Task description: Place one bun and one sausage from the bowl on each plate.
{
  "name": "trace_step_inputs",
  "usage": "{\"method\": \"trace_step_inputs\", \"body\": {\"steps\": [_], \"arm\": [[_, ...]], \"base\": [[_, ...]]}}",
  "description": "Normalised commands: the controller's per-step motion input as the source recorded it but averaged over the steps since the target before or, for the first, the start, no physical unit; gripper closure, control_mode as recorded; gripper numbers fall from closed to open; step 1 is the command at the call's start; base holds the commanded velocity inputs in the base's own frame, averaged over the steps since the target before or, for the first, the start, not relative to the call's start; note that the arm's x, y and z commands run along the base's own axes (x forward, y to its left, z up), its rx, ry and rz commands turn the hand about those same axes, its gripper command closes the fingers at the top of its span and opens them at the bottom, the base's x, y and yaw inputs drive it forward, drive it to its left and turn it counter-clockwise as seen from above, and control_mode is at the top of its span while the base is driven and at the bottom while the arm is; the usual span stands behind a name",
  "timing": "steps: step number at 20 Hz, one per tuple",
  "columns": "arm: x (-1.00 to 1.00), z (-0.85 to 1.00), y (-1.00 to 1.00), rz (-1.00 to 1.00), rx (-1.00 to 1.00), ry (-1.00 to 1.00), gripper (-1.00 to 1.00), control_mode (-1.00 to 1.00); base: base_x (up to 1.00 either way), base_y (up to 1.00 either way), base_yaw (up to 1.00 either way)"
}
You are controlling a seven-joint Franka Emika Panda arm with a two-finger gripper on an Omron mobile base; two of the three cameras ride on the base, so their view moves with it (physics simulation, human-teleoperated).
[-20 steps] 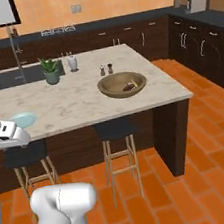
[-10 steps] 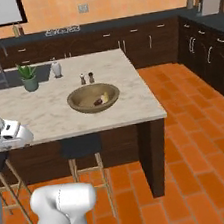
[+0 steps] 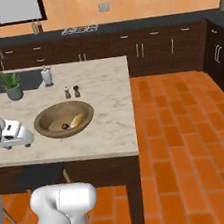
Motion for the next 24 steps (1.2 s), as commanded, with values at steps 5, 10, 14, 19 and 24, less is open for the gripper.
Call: {"method": "trace_step_inputs", "body": {"steps": [5,10,14,19,24], "arm": [[0.00,0.00,0.00,0.00,0.00,0.00,-1.00,1.00],[0.39,0.02,-0.20,0.10,0.03,-0.01,-1.00,-1.00],[1.00,0.04,-0.41,0.21,0.09,0.00,-1.00,-1.00],[1.00,-0.46,-0.01,0.14,-0.02,0.23,-1.00,-1.00],[0.97,-0.38,0.00,-0.04,-0.12,0.40,-1.00,-1.00]], "base": [[1.00,-0.12,0.27],[0.59,0.02,0.13],[0.00,0.00,0.00],[0.00,0.00,0.00],[0.00,0.00,0.00]]}}
